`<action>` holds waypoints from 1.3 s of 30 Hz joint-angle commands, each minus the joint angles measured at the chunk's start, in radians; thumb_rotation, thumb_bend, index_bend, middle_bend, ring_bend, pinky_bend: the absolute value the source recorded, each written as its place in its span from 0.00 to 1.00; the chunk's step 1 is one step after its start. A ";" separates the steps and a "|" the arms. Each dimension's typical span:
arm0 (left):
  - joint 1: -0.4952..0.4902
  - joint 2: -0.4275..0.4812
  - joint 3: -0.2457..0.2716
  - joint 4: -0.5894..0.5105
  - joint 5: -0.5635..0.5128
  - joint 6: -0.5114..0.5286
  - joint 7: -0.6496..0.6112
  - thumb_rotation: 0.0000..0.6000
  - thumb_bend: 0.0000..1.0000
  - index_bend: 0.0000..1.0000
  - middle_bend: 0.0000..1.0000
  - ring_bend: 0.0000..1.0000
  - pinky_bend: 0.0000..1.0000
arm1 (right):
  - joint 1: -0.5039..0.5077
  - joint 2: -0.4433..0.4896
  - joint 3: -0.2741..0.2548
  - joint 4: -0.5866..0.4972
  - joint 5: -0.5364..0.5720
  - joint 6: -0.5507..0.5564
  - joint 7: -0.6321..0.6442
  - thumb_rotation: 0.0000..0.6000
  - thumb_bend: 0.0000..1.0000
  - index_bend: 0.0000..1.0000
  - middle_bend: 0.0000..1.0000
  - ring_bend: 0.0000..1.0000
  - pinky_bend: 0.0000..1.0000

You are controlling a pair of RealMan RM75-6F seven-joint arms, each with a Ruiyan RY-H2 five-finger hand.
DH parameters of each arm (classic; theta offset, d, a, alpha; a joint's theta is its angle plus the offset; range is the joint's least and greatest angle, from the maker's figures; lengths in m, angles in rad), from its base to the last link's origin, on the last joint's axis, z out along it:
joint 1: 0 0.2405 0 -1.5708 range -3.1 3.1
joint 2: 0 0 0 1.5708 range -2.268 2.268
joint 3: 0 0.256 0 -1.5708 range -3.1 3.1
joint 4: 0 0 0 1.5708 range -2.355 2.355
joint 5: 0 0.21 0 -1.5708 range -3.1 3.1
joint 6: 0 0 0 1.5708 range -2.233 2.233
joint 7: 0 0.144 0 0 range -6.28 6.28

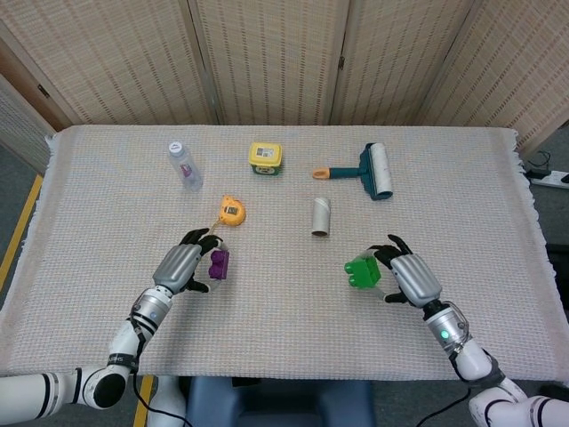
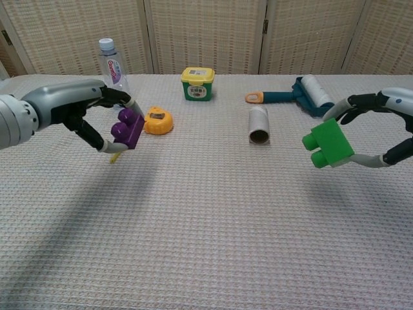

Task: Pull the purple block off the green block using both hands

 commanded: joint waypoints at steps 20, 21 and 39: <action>0.067 -0.167 0.003 0.371 0.236 -0.170 -0.456 1.00 0.59 0.26 0.13 0.00 0.00 | -0.003 0.062 -0.024 -0.015 0.058 -0.158 -0.094 1.00 0.37 0.32 0.01 0.01 0.00; 0.067 -0.172 0.002 0.382 0.240 -0.174 -0.465 1.00 0.57 0.20 0.11 0.00 0.00 | 0.001 0.070 -0.028 -0.020 0.060 -0.175 -0.092 1.00 0.37 0.23 0.00 0.00 0.00; 0.089 -0.090 -0.012 0.310 0.329 -0.086 -0.369 1.00 0.34 0.00 0.00 0.00 0.00 | -0.034 0.227 -0.049 -0.133 -0.097 -0.070 0.004 1.00 0.37 0.00 0.00 0.00 0.00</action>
